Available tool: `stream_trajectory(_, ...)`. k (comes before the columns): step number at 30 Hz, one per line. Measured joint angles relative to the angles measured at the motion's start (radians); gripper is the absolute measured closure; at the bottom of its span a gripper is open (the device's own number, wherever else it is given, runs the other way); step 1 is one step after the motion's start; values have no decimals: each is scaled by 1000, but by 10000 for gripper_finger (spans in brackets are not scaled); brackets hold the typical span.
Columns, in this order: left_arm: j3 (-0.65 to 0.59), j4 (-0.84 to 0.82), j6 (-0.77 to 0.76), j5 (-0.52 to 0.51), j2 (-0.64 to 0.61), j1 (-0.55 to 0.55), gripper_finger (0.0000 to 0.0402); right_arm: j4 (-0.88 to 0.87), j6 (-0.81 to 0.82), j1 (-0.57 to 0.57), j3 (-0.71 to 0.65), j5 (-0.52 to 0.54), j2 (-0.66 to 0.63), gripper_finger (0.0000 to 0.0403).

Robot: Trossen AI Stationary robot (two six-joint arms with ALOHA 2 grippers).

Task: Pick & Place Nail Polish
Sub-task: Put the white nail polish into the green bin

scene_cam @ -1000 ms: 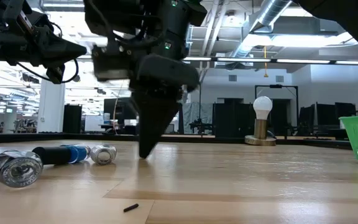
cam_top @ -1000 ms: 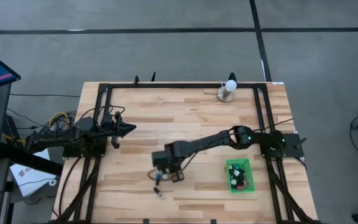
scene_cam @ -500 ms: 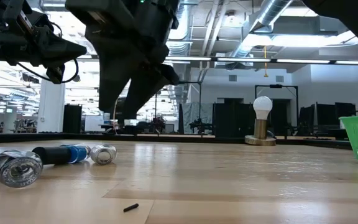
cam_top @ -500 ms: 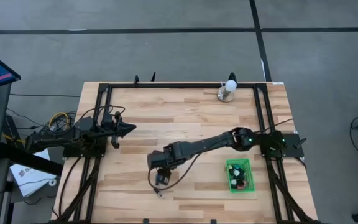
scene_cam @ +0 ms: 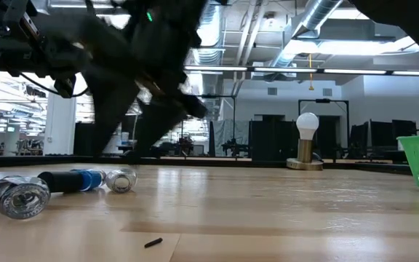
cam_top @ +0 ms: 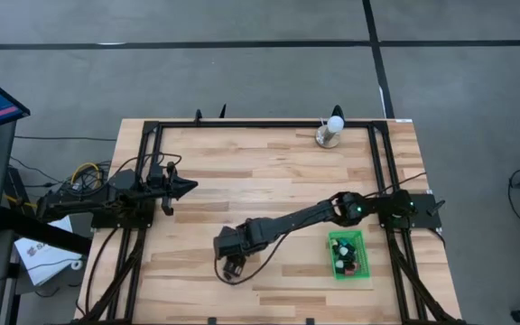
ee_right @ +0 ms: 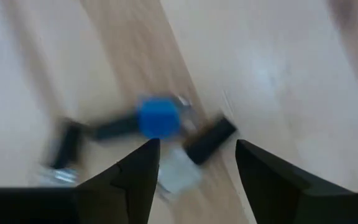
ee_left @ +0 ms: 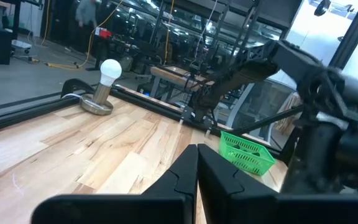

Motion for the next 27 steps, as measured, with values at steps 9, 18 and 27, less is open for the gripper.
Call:
stream_trajectory(9, 0, 0, 0, 0, 0, 0, 399, -82, 11, 13, -8, 4, 18, 229)
stream_trajectory(18, 0, 2, 0, 0, 0, 0, 399, -133, -14, 12, -7, 3, 16, 247)
stream_trajectory(27, 0, 3, 0, 0, 0, 0, 399, -192, -44, 14, -4, -15, 26, 341)
